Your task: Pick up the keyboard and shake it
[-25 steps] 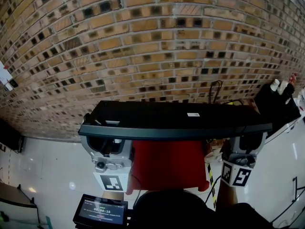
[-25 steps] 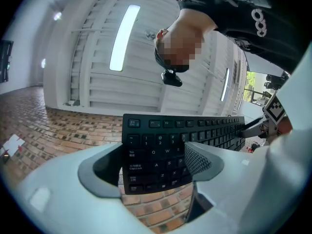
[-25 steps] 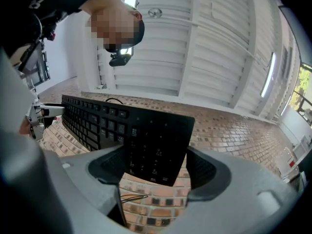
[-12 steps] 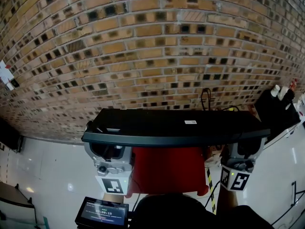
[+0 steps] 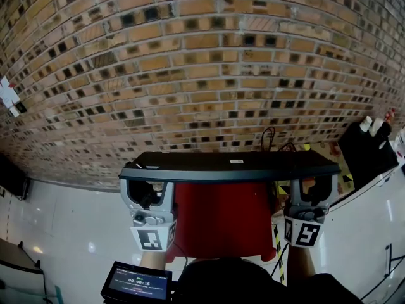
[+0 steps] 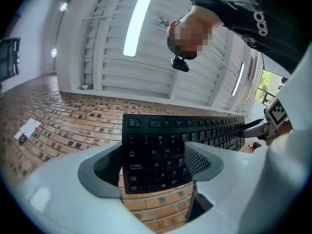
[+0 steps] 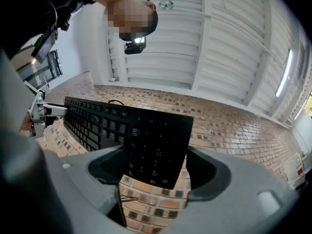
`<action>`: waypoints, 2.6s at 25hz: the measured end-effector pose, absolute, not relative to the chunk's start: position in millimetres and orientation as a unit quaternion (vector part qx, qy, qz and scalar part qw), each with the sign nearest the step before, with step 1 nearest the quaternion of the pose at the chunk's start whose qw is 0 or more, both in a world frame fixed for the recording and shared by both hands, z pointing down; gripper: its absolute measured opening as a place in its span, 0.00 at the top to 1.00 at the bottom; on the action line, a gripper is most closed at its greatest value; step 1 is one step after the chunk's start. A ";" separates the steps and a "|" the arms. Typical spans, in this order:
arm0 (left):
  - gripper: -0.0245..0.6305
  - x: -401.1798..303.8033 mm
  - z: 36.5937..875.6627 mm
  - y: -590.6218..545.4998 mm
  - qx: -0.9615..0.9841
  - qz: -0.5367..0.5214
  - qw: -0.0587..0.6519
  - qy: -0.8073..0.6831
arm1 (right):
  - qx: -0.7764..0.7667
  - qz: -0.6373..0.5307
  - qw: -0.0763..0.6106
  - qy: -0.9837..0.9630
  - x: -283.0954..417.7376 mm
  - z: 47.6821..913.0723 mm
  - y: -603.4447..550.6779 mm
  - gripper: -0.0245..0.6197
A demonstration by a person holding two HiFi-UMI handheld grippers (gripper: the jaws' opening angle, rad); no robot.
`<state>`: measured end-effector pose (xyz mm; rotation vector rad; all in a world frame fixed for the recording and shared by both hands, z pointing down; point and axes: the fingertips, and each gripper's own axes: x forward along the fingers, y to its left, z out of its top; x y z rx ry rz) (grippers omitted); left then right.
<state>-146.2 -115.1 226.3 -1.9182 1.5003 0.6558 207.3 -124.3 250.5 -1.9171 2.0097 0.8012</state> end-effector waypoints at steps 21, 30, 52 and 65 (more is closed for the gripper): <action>0.35 -203.2 233.9 -101.5 -0.676 0.285 0.269 0.624 | -0.584 0.340 0.121 0.727 138.0 201.9 -135.9 0.42; 0.35 -203.8 242.4 -107.8 -0.685 0.272 0.259 0.624 | -0.585 0.325 0.114 0.734 137.4 213.8 -140.9 0.42; 0.35 -166.4 367.1 -160.1 -0.765 0.099 0.100 0.628 | -0.635 0.116 -0.025 0.763 179.8 382.9 -168.9 0.42; 0.35 -163.6 500.8 -138.7 -0.781 -0.003 -0.038 0.624 | -0.640 -0.008 -0.140 0.755 189.8 510.4 -135.9 0.42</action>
